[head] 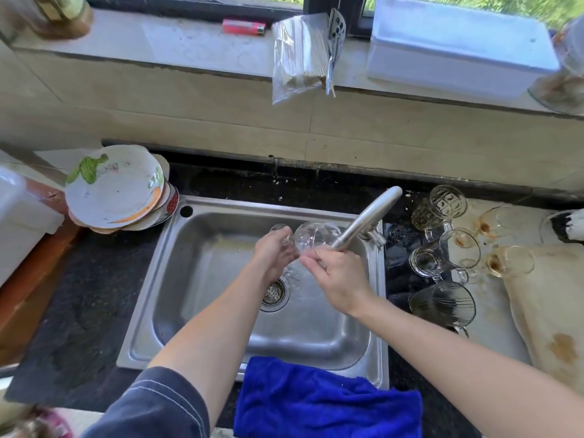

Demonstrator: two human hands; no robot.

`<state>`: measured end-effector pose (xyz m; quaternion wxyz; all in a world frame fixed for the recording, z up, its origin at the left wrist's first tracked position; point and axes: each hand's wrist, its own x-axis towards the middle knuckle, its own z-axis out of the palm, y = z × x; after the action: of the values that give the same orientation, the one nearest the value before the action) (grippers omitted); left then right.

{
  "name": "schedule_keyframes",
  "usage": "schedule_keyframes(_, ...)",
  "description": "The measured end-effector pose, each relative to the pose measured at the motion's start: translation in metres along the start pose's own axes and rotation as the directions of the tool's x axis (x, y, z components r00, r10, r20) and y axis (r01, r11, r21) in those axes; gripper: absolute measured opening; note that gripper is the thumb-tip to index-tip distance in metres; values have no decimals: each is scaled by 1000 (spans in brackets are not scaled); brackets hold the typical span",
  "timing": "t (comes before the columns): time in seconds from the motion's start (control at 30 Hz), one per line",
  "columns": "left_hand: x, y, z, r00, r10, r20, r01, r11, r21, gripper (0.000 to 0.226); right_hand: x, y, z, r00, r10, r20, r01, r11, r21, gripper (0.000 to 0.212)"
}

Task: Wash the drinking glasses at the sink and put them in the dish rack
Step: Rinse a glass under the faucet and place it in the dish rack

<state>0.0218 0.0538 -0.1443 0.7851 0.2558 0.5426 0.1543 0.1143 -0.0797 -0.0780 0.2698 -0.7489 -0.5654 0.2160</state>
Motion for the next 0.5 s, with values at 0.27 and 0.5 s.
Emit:
schedule_keyframes(0.27, 2, -2, -11, 992, 27, -125, 20, 933, 359, 19, -9, 24, 3, 948, -288, 135, 317, 869, -379, 27)
schedule_keyframes(0.5, 6, 0, -23, 988, -35, -151, 106, 864, 492, 19, -14, 31, 1, 889, -409, 205, 457, 775, -437, 28)
